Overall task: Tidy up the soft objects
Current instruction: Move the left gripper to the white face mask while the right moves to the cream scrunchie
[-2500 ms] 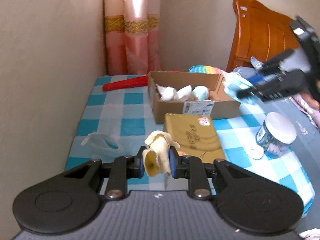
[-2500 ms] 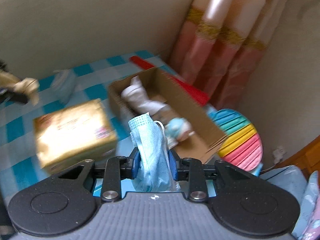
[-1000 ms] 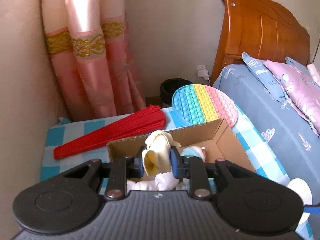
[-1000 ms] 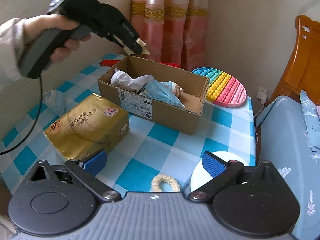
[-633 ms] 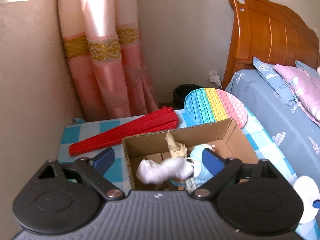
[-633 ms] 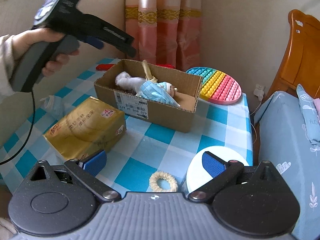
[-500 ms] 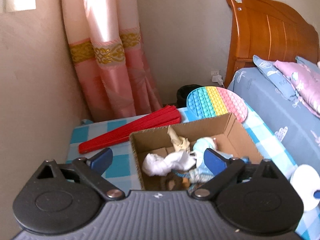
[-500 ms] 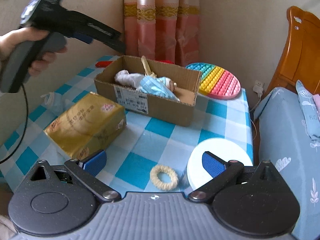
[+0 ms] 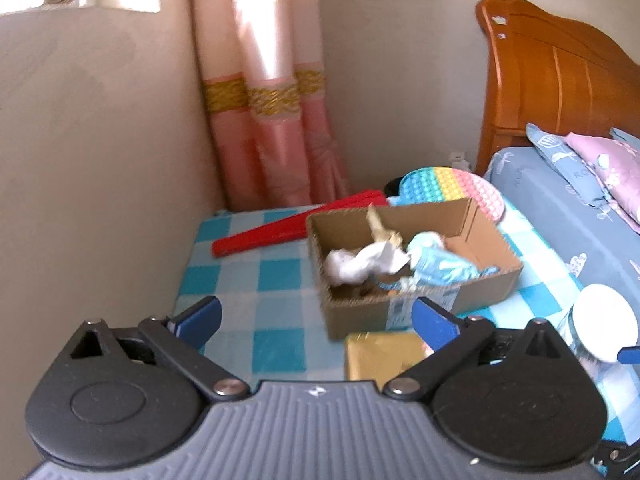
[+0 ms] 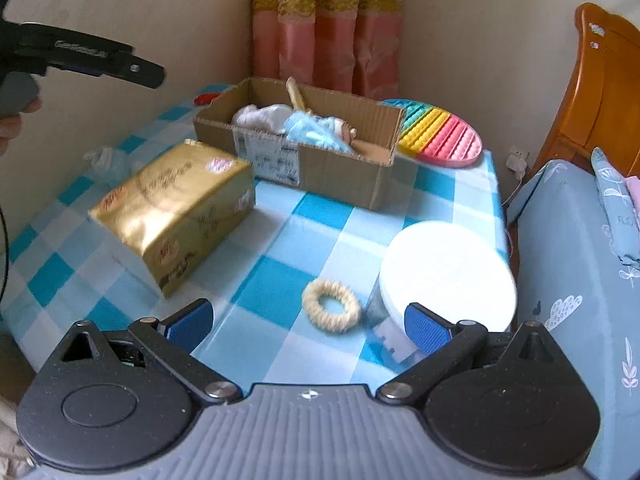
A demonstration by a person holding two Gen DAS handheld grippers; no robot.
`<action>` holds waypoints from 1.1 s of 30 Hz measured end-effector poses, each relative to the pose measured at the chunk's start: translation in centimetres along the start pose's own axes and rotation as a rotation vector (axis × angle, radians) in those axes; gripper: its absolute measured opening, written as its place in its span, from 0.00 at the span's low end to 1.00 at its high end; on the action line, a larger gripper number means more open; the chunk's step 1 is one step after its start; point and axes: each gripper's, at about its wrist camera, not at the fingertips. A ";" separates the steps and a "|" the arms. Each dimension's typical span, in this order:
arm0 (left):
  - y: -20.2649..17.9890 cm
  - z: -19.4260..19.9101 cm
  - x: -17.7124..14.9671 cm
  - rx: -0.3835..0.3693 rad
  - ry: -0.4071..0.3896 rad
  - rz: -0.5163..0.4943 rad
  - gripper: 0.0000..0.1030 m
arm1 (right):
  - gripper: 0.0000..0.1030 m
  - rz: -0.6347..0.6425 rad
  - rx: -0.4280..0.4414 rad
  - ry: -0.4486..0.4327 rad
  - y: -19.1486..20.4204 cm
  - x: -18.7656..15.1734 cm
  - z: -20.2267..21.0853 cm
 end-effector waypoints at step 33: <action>1.3 1.1 -8.6 0.011 0.100 0.170 0.98 | 1.00 0.123 0.007 0.023 4.1 -0.3 -6.7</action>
Point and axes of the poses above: each gripper's, at about its wrist camera, not at the fingertips, and z roughly against the way its jaws point, y to its left, x to its top, and after that the axes turned 13 degrees about -z, right-handed
